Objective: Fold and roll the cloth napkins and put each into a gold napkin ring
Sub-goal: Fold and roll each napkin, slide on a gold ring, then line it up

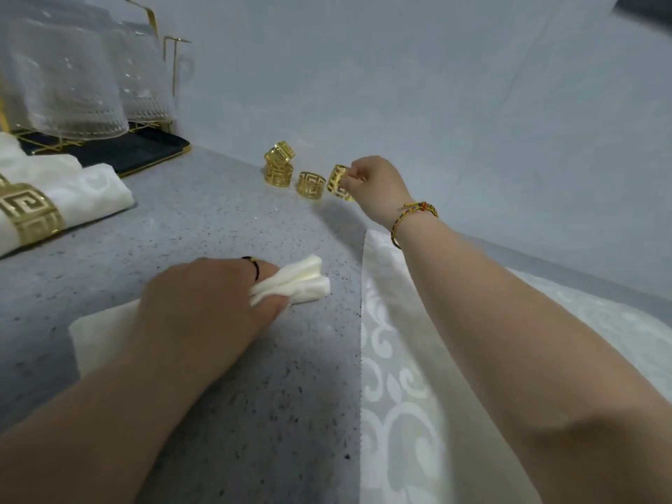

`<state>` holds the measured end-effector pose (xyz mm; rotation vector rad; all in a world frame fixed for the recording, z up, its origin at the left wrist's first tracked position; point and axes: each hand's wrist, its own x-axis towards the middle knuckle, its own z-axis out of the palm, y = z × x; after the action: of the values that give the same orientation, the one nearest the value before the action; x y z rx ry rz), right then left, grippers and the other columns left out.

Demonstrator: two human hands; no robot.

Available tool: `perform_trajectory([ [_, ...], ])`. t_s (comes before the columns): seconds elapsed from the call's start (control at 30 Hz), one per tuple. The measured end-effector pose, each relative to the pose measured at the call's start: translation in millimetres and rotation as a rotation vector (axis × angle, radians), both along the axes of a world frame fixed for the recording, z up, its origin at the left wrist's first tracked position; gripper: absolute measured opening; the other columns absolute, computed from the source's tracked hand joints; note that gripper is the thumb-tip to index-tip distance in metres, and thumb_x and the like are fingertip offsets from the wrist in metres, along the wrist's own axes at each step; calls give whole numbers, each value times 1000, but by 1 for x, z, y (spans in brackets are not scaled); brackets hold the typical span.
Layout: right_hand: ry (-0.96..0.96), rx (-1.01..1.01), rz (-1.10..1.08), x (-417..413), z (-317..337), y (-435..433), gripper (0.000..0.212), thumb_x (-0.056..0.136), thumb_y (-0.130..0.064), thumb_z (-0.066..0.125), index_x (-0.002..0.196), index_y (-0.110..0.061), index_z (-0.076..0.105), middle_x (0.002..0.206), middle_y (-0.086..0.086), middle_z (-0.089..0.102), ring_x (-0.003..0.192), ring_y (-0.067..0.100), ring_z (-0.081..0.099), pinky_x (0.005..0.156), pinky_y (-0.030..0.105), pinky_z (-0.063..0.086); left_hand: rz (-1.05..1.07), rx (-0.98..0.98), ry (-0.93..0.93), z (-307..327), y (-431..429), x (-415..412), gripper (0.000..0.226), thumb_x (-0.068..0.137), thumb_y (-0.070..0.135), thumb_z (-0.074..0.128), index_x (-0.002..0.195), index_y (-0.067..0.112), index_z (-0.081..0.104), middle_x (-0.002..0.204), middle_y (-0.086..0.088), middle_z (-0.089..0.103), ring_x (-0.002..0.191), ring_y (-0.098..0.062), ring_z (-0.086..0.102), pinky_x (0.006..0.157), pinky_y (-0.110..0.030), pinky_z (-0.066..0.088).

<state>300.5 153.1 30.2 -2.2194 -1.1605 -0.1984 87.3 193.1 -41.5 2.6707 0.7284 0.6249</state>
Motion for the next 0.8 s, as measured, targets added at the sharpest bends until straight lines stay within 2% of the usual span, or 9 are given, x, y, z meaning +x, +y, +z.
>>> perform_trajectory([
  [0.07, 0, -8, -5, -21, -1, -32, 21, 86, -2, 52, 67, 2, 60, 85, 13, 62, 90, 28, 52, 68, 16, 37, 6, 56, -43, 10, -8, -5, 51, 83, 65, 29, 122, 40, 50, 88, 10, 55, 77, -10, 44, 61, -22, 32],
  [0.1, -2, -17, -13, -30, -1, -50, 16, 86, -3, 54, 78, 7, 63, 100, 19, 62, 100, 29, 53, 78, 22, 36, 0, 39, -70, 11, -11, -5, 45, 87, 61, 32, 123, 39, 50, 94, 8, 59, 79, -10, 45, 60, -22, 31],
  [0.17, -11, -61, -17, -48, -4, -87, 12, 85, -4, 57, 85, 6, 65, 113, 18, 60, 108, 27, 52, 86, 24, 34, 4, 58, -44, 14, -16, -7, 39, 90, 55, 38, 122, 38, 52, 104, 6, 64, 87, -14, 53, 59, -23, 30],
  [0.33, 94, -156, -38, -86, -20, -178, 8, 81, -4, 64, 86, -3, 69, 116, 5, 55, 95, 10, 49, 89, 17, 34, -66, 42, -148, 20, -36, -11, 35, 88, 52, 45, 119, 40, 56, 104, 5, 67, 95, -16, 58, 59, -23, 29],
  [0.43, 126, -154, -54, -97, -30, -210, 11, 80, -4, 65, 90, -6, 69, 115, -1, 52, 96, 6, 46, 88, 15, 33, -91, 6, -190, 22, -48, -12, 32, 88, 45, 49, 120, 42, 54, 108, 6, 65, 100, -16, 56, 67, -23, 28],
  [0.57, 207, -5, -91, -102, -44, -224, 40, 81, -9, 65, 115, -24, 51, 115, -13, 42, 102, 4, 48, 79, -1, 33, -112, 11, -215, 24, -57, -10, 30, 86, 43, 54, 116, 41, 57, 107, 14, 60, 92, -8, 50, 60, -18, 25],
  [0.67, 301, 18, -121, -105, -53, -222, 65, 80, -15, 65, 136, -22, 32, 130, -5, 40, 109, 6, 45, 90, 7, 34, -129, 21, -225, 23, -58, -10, 28, 83, 36, 61, 111, 32, 63, 100, 18, 51, 87, -2, 38, 58, -6, 26],
  [0.73, 243, -37, -133, -104, -57, -223, 64, 83, -18, 63, 138, -19, 32, 134, -1, 42, 121, 14, 39, 99, 16, 27, -124, 25, -222, 23, -62, -8, 31, 80, 32, 65, 111, 25, 66, 99, 15, 49, 88, -3, 39, 60, -9, 27],
  [0.8, 203, -50, -141, -104, -57, -223, 57, 85, -20, 59, 137, -19, 36, 131, 0, 47, 122, 16, 36, 96, 15, 25, -100, 24, -203, 23, -66, -8, 34, 79, 32, 67, 111, 21, 66, 97, 13, 48, 87, -6, 41, 61, -16, 29],
])
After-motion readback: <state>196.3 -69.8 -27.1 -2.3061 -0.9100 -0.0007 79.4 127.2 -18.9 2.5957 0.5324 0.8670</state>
